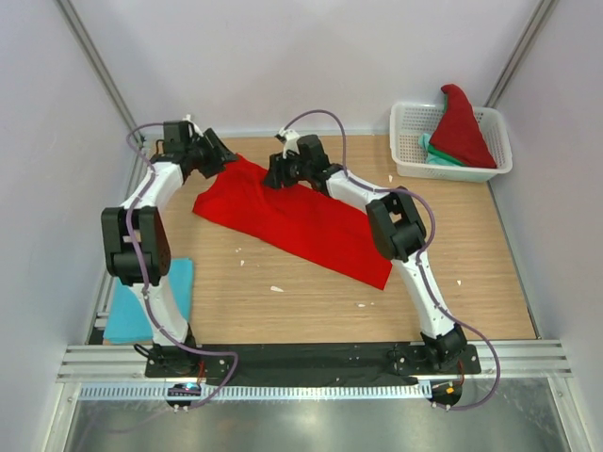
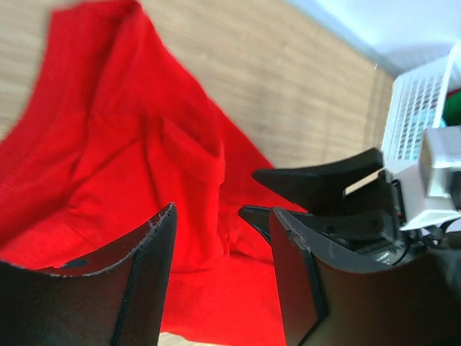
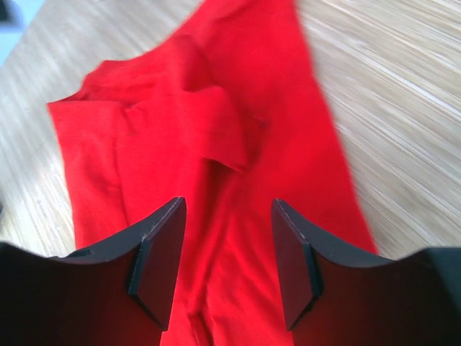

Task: Fold and stack the t-shirts
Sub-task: Fold the tshirt

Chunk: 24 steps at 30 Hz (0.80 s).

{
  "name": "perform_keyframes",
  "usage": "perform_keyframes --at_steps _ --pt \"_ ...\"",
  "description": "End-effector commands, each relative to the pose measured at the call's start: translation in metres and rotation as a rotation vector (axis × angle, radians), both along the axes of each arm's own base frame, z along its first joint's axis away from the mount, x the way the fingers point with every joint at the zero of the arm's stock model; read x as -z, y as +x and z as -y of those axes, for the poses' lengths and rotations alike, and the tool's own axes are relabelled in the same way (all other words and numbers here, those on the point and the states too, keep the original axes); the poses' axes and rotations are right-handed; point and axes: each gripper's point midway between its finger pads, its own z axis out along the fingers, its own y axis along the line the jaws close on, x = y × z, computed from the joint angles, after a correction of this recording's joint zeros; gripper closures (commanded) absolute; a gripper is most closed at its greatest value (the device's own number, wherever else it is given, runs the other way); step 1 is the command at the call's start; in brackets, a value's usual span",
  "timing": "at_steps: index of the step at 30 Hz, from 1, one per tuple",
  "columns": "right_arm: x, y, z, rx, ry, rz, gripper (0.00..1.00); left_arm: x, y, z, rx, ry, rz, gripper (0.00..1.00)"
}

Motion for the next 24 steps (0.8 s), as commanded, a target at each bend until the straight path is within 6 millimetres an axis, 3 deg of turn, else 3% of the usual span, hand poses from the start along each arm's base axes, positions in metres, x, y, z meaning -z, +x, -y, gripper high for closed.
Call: perform_keyframes --at_steps 1,4,5,8,13,20,24 --pt "-0.028 0.011 -0.019 -0.095 0.057 0.14 0.45 0.032 -0.011 0.018 0.08 -0.093 -0.087 0.45" --pt "-0.018 0.007 -0.027 -0.12 0.039 0.16 0.5 0.035 -0.005 0.02 0.064 -0.128 -0.09 0.53" --pt "-0.015 0.006 -0.029 -0.126 0.038 0.163 0.57 0.034 -0.002 0.022 0.061 -0.142 -0.081 0.58" --pt "-0.011 0.003 -0.034 -0.155 0.039 0.172 0.74 0.036 0.0 0.024 0.043 -0.177 -0.091 0.61" --pt "-0.005 0.005 -0.035 -0.158 0.027 0.188 0.72 0.039 -0.003 0.023 0.03 -0.178 -0.095 0.61" --pt "-0.003 0.008 -0.045 -0.161 0.027 0.221 0.55 0.046 -0.011 0.021 0.02 -0.172 -0.113 0.61" --pt "-0.003 0.015 -0.052 -0.15 0.028 0.248 0.54 0.045 -0.015 0.021 0.014 -0.172 -0.117 0.61"
